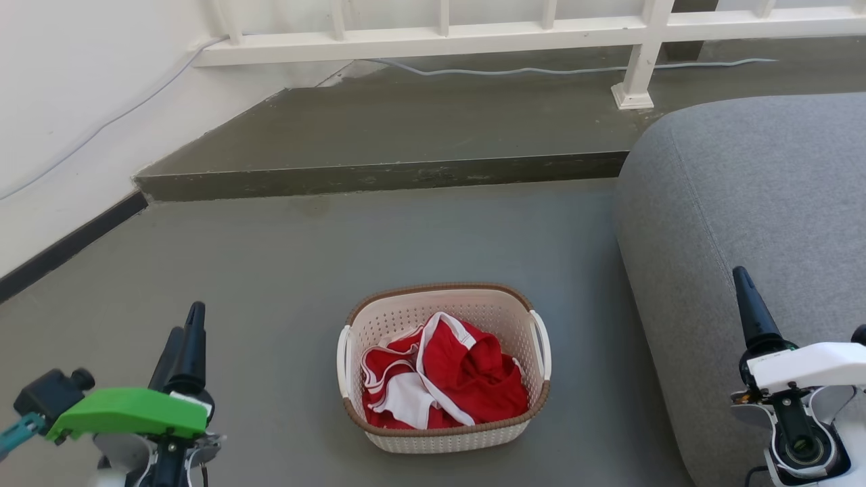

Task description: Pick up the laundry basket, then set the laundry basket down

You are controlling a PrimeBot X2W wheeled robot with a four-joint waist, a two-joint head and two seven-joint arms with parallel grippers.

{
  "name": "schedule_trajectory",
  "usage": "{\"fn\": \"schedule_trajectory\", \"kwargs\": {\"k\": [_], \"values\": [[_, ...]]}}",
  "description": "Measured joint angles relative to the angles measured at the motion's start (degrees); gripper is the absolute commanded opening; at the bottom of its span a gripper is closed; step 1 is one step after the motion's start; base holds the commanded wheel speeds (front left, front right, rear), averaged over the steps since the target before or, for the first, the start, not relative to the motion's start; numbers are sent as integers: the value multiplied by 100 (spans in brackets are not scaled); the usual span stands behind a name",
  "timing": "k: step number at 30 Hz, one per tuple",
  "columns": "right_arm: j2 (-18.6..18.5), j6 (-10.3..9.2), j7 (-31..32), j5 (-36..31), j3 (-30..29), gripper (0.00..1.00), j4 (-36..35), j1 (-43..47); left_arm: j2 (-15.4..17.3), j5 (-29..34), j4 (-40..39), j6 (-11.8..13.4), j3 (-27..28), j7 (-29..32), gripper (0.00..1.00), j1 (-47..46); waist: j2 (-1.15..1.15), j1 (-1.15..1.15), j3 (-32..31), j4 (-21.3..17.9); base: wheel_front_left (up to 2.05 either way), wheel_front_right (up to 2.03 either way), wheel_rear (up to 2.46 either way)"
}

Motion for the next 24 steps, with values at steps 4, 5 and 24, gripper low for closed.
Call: {"fn": "schedule_trajectory", "kwargs": {"k": [4,5,24], "values": [[-102,-86,-74,-455,143,100,-68,-31,38,543,-156,114,-151,-99,100,-89,0,0,-4,6,0,0,0],[-132,-101,-100,-563,177,100,-80,-45,57,669,-175,151,-186,-111,100,-99,0,0,-5,7,0,0,0],[-322,-481,-460,-2335,896,100,-102,-68,187,2502,-298,561,-876,-469,100,-99,0,0,-29,26,0,0,0]]}}
